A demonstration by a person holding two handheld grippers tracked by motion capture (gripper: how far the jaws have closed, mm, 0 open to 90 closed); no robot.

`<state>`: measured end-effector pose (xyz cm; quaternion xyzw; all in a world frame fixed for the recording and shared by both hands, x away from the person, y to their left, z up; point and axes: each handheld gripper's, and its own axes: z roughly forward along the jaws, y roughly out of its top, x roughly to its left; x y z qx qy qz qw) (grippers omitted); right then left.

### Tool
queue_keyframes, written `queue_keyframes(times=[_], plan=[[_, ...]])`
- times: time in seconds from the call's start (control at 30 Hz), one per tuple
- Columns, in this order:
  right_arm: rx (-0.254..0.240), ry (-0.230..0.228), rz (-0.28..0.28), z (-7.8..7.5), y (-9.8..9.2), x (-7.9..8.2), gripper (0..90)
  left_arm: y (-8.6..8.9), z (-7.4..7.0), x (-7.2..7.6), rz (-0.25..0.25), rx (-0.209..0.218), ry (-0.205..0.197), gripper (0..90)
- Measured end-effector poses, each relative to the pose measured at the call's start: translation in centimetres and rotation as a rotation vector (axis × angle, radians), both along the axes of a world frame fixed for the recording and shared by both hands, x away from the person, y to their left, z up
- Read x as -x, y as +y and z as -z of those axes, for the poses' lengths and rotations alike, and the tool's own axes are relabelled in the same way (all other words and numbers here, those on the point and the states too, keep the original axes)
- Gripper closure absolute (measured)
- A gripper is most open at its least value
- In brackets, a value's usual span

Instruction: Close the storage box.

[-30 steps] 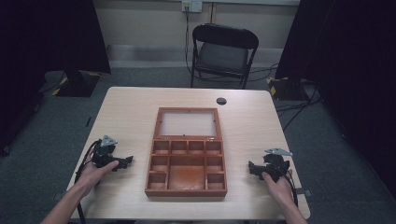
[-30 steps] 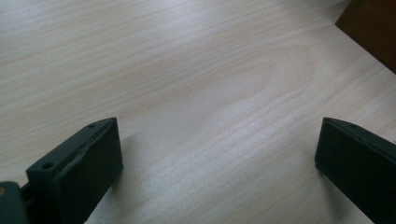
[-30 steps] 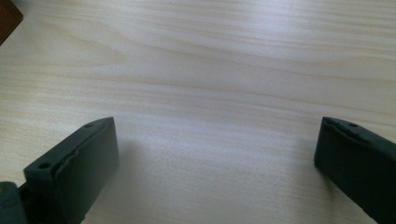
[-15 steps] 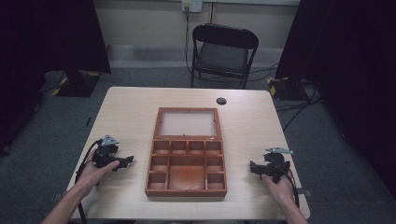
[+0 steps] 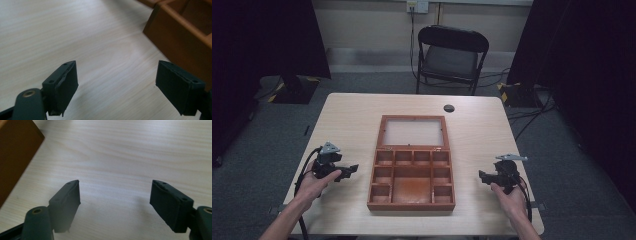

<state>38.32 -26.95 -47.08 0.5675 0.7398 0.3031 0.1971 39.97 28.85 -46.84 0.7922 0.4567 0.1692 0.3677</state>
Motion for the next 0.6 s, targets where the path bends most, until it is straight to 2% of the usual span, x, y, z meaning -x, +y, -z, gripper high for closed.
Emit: queue_keyframes(times=[0.07,0.1,0.13,0.2,0.27,0.3,0.37,0.43,0.47,0.53,0.6], plan=[[-0.015,-0.032,-0.039,-0.6,0.1,-0.2,25.9,-0.3,-0.2,-0.1,0.010,-0.013,-0.005,17.6],[-0.015,-0.032,-0.039,-0.6,0.1,-0.2,25.9,-0.4,-0.4,-0.2,0.018,-0.023,-0.003,17.6],[-0.013,-0.046,-0.043,-0.9,0.2,-0.3,26.1,-0.7,-0.5,-0.3,0.018,-0.012,0.002,17.6],[-0.038,-0.074,-0.050,-1.4,0.2,-0.5,27.1,-0.9,-0.7,-0.4,0.014,-0.004,-0.014,17.7],[-0.079,-0.105,-0.067,-1.7,0.3,-0.8,28.7,-1.1,-0.8,-0.6,0.009,-0.006,-0.003,17.4],[-0.088,-0.107,-0.075,-1.9,0.4,-1.0,29.7,-1.3,-1.0,-0.7,0.016,-0.015,-0.003,16.7],[-0.110,-0.096,-0.108,-2.3,1.1,-1.7,29.5,-1.6,-1.5,-1.0,0.013,0.000,-0.009,17.0],[-0.112,-0.100,-0.111,-2.4,1.3,-1.9,29.5,-1.7,-1.8,-1.2,0.012,0.009,-0.023,17.2],[-0.117,-0.112,-0.122,-2.9,1.7,-2.4,29.5,-1.7,-2.0,-1.5,0.031,0.012,0.005,17.4],[-0.127,-0.116,-0.128,-3.2,1.9,-2.6,29.6,-1.8,-2.2,-1.5,0.031,0.013,0.013,17.5],[-0.143,-0.108,-0.136,-3.6,2.3,-3.1,29.5,-1.7,-2.7,-1.8,0.004,0.012,0.000,17.6]])
